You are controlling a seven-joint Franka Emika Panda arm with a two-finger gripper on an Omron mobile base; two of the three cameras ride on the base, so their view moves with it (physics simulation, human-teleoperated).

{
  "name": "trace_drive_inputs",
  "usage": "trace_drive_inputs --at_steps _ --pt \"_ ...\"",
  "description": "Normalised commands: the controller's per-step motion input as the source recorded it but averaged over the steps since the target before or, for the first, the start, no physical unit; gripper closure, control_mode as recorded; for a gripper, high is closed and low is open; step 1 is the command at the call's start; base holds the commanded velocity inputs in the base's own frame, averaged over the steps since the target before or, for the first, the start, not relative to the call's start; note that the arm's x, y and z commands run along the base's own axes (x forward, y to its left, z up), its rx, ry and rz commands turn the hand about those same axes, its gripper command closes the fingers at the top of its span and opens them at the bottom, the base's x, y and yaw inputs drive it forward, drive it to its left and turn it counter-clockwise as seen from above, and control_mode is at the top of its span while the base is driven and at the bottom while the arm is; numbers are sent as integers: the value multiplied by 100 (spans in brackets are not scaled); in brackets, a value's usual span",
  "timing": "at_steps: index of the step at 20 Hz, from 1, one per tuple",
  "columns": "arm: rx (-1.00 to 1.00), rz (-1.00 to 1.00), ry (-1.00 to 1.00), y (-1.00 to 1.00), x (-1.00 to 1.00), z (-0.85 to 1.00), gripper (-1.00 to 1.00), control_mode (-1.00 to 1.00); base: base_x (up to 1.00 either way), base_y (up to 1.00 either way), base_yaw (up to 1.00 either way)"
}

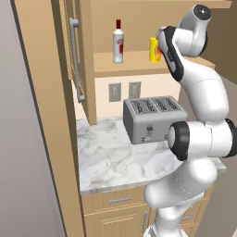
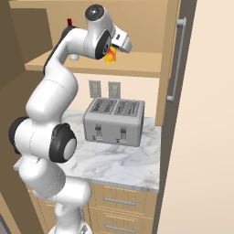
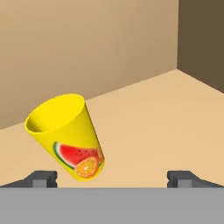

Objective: Open the cabinet directly in front. Then move the liquor and the cup to the dining counter with the candle on it.

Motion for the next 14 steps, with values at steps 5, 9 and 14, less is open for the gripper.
trace_drive_inputs --at_steps 5,9,14 --pt "0 0 1 -1 3 3 -100 -100 0 0 0" --pt "0 0 -1 -4 2 18 -100 -100 0 0 0" --pt "0 0 0 0 18 0 -100 -100 0 0 0"
